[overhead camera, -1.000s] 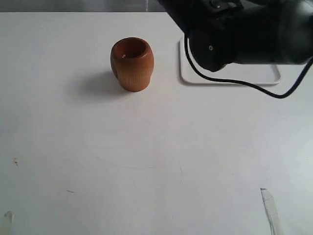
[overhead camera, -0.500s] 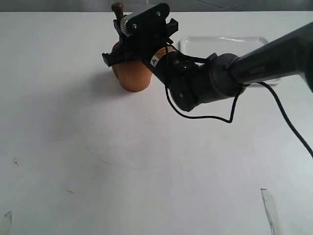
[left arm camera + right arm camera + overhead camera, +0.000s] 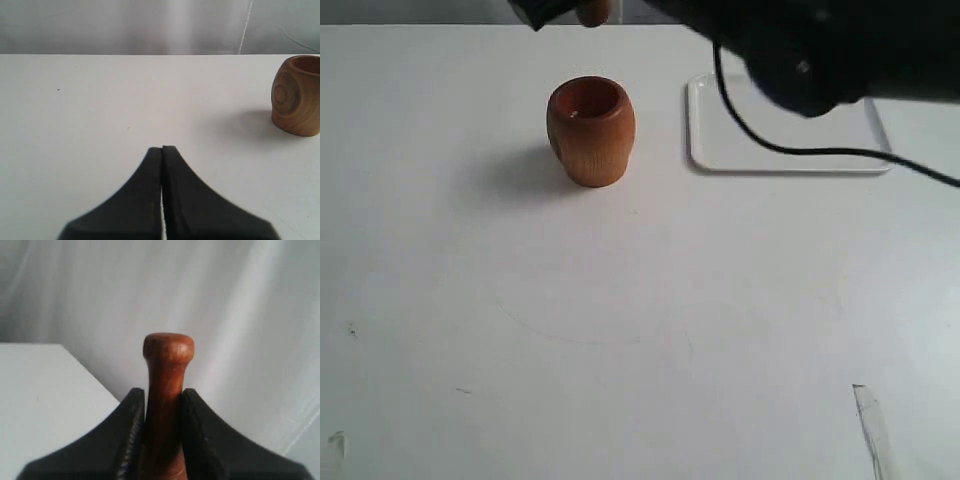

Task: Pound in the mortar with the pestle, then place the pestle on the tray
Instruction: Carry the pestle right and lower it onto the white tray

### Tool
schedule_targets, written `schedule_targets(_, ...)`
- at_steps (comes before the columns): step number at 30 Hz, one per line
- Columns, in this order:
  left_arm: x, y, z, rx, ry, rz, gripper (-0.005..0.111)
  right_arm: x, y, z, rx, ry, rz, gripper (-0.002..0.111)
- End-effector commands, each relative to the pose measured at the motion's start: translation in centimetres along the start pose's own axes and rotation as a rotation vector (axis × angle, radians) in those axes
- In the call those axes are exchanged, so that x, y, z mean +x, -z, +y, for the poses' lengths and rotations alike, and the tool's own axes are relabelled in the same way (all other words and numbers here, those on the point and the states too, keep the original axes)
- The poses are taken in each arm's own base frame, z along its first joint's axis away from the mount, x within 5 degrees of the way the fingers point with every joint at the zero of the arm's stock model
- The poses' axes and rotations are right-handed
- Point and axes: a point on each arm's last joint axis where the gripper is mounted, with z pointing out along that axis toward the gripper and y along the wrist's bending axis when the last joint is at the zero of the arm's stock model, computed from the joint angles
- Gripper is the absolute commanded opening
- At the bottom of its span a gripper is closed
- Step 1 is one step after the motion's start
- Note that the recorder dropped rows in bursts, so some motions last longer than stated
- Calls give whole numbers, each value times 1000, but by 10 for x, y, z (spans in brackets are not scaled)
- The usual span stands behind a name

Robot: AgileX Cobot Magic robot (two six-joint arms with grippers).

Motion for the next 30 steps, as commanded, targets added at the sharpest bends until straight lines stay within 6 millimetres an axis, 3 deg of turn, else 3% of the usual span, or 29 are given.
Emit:
schedule_targets(1,0,0,-1,8,12,-7,0,-11,43,-21,-76,166,317,0)
schedule_targets(4,0,0,-1,8,12,-7,0,9,73,-55,-59,117,612,0)
schedule_targets(9,0,0,-1,8,12,-7,0,59,88,-95,-28,195,940,0)
schedule_targets(13,0,0,-1,8,12,-7,0,116,66,-98,-172,531,1097,0)
schedule_targets(15,0,0,-1,8,12,-7,0,140,56,-100,-200,575,1109,0)
schedule_targets(19,0,0,-1,8,12,-7,0,178,32,-118,-191,452,1199,0)
schedule_targets(24,0,0,-1,8,12,-7,0,211,7,-139,-234,252,1316,0)
schedule_targets(30,0,0,-1,8,12,-7,0,224,-13,-142,-266,247,1284,0)
